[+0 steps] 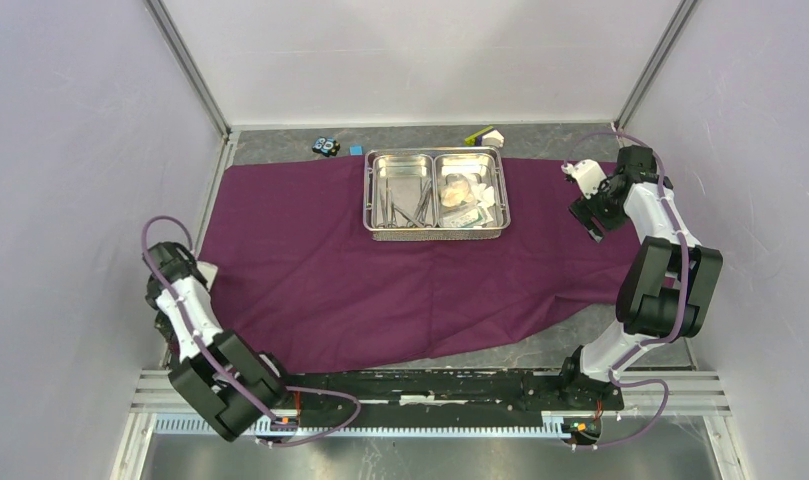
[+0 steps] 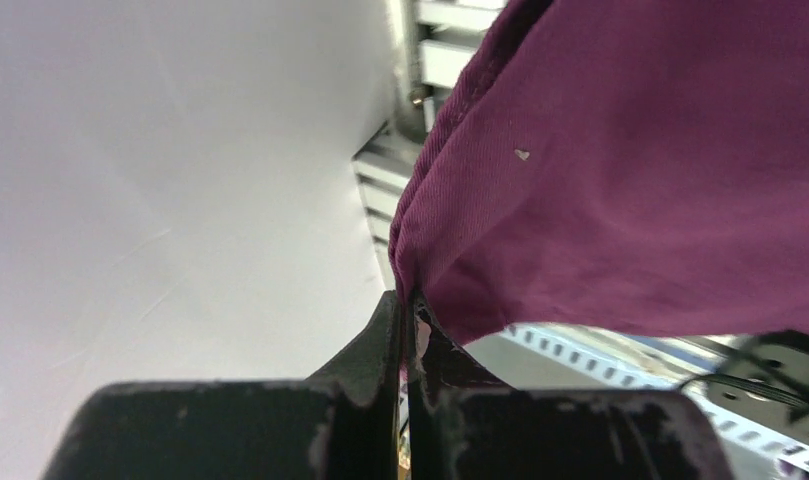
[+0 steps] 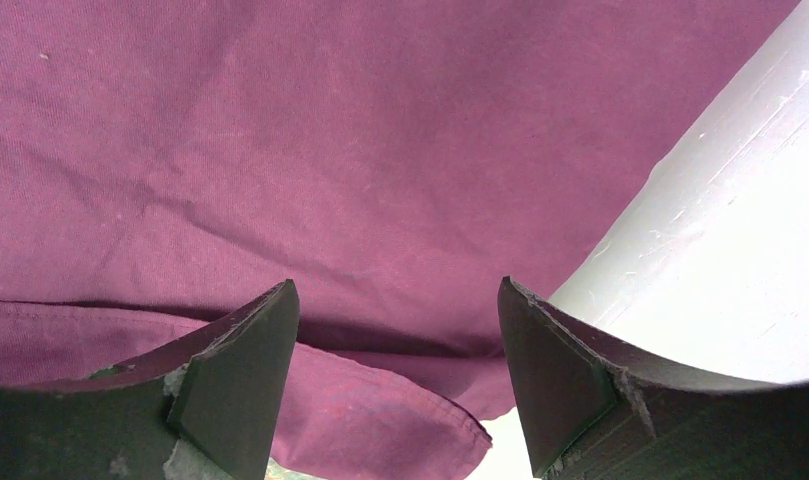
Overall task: Open and lay out the surgical kit
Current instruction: Smooth out the surgical kit at the center of the board.
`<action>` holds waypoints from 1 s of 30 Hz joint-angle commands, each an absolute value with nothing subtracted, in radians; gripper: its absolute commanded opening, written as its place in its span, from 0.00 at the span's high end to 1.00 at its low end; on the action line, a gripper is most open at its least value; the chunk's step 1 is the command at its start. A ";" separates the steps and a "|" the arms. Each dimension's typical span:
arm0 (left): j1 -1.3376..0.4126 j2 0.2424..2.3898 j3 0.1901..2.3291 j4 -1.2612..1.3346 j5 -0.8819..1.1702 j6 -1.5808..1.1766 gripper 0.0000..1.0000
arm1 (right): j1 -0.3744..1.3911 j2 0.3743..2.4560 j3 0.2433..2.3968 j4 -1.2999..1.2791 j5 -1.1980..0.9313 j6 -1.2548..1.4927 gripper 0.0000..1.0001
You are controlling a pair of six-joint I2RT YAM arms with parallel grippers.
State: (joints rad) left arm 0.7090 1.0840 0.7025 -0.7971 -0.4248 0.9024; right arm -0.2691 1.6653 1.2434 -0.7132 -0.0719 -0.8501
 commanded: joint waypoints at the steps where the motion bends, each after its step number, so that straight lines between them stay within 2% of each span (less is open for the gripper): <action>1: 0.831 1.143 0.774 -0.653 -0.460 1.063 0.98 | -0.264 1.633 1.267 -0.706 -0.097 -0.847 0.21; 13: 1.064 1.305 0.748 -0.468 -0.479 1.190 0.97 | -0.257 1.636 1.284 -0.711 -0.097 -0.835 0.20; 16: 1.067 1.344 0.733 -0.439 -0.476 1.184 0.90 | -0.254 1.633 1.291 -0.720 -0.095 -0.831 0.20; 17: 1.068 1.355 0.730 -0.431 -0.476 1.181 0.84 | -0.253 1.632 1.292 -0.722 -0.093 -0.831 0.20; 25: 1.058 1.338 0.797 -0.525 -0.375 1.122 0.19 | -0.255 1.569 1.273 -0.719 -0.035 -0.831 0.20; 28: 1.019 1.292 0.854 -0.623 -0.290 1.043 0.03 | -0.259 1.545 1.267 -0.716 -0.009 -0.812 0.20; 30: 0.951 1.242 0.893 -0.691 -0.209 0.964 0.00 | -0.268 1.534 1.271 -0.719 -0.006 -0.793 0.20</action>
State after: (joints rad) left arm 1.0344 1.3476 0.7837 -0.6033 -0.3607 1.0927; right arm -0.2573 1.5898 1.2488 -0.7273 -0.0391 -0.8310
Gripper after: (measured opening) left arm 0.978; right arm 0.800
